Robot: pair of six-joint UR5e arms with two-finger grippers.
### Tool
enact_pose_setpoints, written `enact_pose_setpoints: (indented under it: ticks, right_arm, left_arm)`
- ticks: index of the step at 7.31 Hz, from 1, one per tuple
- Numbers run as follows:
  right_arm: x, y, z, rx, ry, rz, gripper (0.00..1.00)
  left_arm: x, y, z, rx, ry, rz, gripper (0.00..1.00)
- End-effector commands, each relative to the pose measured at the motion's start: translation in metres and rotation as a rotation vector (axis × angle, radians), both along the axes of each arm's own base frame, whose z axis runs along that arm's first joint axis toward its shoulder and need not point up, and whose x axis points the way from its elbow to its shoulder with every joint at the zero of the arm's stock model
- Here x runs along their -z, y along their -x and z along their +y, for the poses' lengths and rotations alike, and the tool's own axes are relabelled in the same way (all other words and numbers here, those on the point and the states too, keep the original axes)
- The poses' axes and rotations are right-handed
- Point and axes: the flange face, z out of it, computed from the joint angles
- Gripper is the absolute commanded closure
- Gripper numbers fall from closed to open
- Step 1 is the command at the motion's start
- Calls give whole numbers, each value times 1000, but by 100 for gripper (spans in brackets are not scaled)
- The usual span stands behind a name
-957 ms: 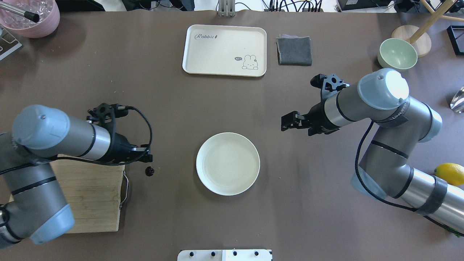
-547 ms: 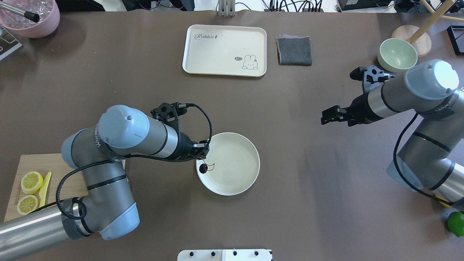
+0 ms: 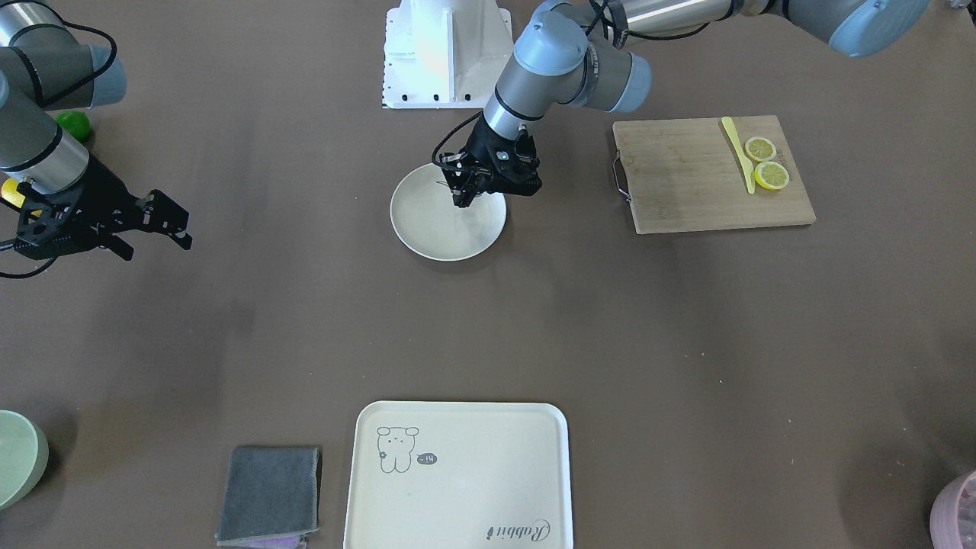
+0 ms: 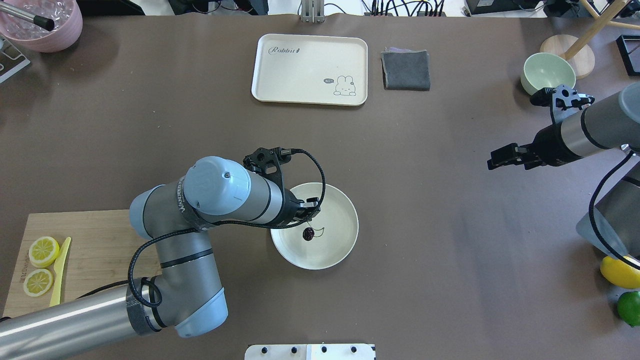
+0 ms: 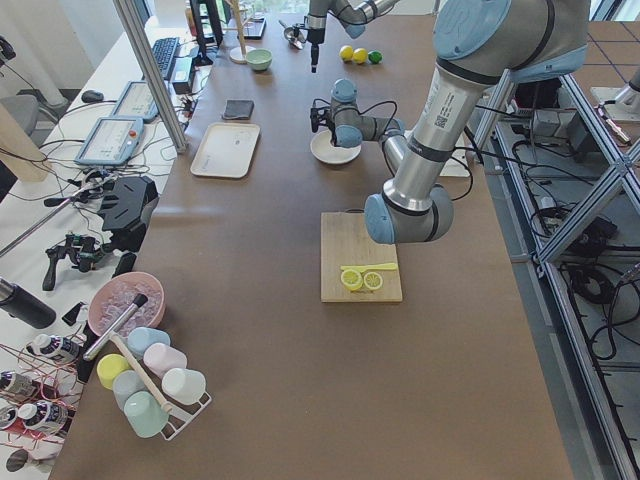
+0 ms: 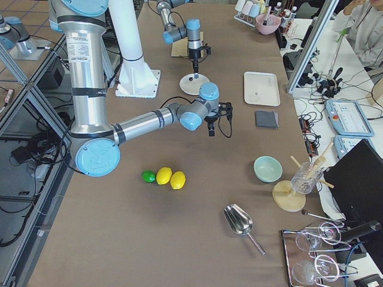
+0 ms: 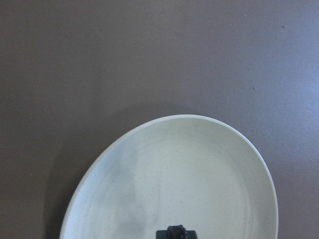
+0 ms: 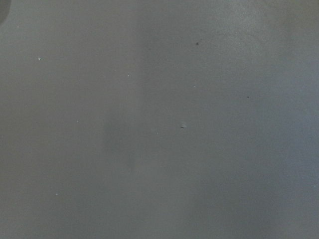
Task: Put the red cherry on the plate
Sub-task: 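Lower the cherries onto the white plate and open the left gripper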
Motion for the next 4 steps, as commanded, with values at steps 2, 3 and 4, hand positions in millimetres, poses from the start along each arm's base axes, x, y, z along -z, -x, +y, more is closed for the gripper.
enact_pose_setpoints:
  ticks: [2,3,4]
  right_arm:
    - [5,-14,9,2,-2,-15,0]
    - [4,-22,6,-13,0,-14,0]
    - [0,-32,3,-12,8,-17,0]
  left_arm:
    - [8,7,-1,8,-8,16,2]
    - [9,32,-25,46,-7,2,2]
    - [-14,65,-44,47,43,-71,2]
